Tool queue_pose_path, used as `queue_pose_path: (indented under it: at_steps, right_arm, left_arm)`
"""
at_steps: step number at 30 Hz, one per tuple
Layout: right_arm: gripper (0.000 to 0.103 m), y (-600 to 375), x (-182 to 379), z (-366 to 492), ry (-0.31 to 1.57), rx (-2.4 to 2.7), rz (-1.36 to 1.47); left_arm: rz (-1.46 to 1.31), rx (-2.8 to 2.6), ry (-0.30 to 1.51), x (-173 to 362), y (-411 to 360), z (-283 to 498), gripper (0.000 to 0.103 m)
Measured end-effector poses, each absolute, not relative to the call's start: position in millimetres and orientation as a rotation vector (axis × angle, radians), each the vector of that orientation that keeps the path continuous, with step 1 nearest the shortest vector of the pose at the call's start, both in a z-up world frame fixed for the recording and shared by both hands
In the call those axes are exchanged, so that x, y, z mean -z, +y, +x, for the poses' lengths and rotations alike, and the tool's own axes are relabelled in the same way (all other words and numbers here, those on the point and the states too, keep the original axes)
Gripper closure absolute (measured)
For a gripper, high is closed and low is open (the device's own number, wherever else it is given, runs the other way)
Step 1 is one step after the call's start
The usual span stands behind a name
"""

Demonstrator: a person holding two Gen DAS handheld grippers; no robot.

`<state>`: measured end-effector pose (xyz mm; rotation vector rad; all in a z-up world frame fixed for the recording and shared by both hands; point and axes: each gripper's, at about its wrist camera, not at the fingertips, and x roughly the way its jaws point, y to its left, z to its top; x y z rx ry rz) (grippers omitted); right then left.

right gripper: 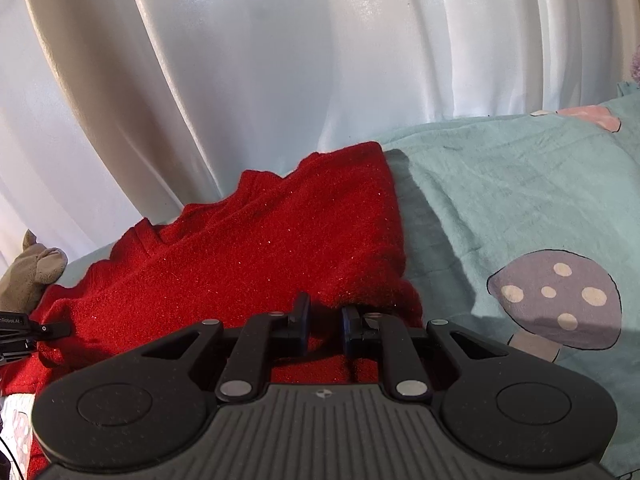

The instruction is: Fold small clothes

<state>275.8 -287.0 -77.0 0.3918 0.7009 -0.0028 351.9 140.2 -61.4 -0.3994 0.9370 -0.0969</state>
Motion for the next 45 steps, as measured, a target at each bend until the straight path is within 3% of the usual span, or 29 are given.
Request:
queue_pose_path:
  at_steps: [2, 3, 6, 9, 12, 25, 32, 42, 45]
  right_arm:
    - [0.085, -292, 82, 277, 0.726, 0.011, 0.416]
    - [0.078, -296, 83, 276, 0.731, 0.02, 0.448]
    - [0.077, -307, 83, 274, 0.729, 0.015, 0.533]
    - [0.078, -304, 82, 275, 0.726, 0.012, 0.501]
    - [0.085, -297, 80, 274, 0.702, 0.021, 0.429]
    - [0.088, -285, 78, 275, 0.71, 0.072, 0.285]
    - [0.089, -277, 80, 278, 0.719, 0.079, 0.17]
    - [0.071, -272, 55, 247, 0.719, 0.027, 0.26]
    - [0.069, -264, 49, 234, 0.712, -0.013, 0.287]
  left_arm:
    - [-0.396, 0.097, 0.934, 62, 140, 351, 0.09]
    - [-0.396, 0.098, 0.933, 62, 140, 351, 0.09]
    - [-0.398, 0.099, 0.934, 62, 140, 351, 0.09]
    - [-0.393, 0.099, 0.928, 59, 139, 350, 0.09]
    - [-0.368, 0.109, 0.907, 53, 136, 348, 0.09]
    - [-0.327, 0.142, 0.924, 53, 132, 344, 0.09]
    - [-0.365, 0.106, 0.926, 53, 142, 335, 0.078]
    - [-0.44, 0.138, 0.952, 56, 146, 326, 0.075]
    - [-0.421, 0.139, 0.953, 58, 141, 327, 0.085]
